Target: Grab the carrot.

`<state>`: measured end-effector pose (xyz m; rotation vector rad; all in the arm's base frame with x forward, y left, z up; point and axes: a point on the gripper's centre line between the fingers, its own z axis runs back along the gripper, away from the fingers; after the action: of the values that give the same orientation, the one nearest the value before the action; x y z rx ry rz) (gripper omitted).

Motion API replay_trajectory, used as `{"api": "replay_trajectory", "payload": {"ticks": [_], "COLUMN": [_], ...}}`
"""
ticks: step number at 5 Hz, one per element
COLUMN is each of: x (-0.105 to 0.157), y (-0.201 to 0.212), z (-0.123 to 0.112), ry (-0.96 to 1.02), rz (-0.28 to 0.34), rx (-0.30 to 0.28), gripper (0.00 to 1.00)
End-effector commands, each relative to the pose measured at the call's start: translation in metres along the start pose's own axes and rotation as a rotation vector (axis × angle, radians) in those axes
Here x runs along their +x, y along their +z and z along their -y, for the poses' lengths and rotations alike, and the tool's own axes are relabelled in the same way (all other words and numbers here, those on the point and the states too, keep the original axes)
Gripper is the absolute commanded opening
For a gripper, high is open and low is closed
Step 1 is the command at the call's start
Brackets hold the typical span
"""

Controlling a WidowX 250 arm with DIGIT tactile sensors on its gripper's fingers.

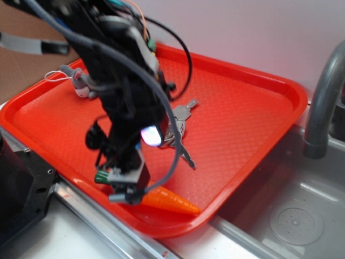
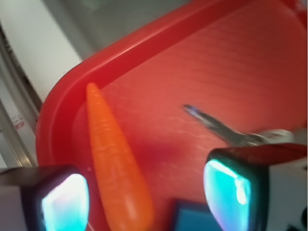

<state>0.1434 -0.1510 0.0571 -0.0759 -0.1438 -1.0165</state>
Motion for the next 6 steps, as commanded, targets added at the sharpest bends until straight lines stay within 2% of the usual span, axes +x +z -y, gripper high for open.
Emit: {"api": "replay_trajectory", "payload": {"ticks": [1, 2, 3, 4, 5, 6], "x": [-0.002, 0.001, -0.003, -0.017, -0.023, -0.013], "y": [-0.022, -0.026, -0.019, -0.012, -0.015, -0.022], "z": [0.026, 0.003, -0.024, -0.042, -0.034, -0.019], "ry": [-0.051, -0.021, 0.03, 0.079, 0.108, 0.156], "rz": [0.029, -0.002, -0.002, -0.03, -0.051, -0.223], "rx": [-0.061, -0.118, -0.139, -0.148, -0.151, -0.153], "gripper": [1.0, 1.0, 1.0, 1.0, 1.0, 0.0]}}
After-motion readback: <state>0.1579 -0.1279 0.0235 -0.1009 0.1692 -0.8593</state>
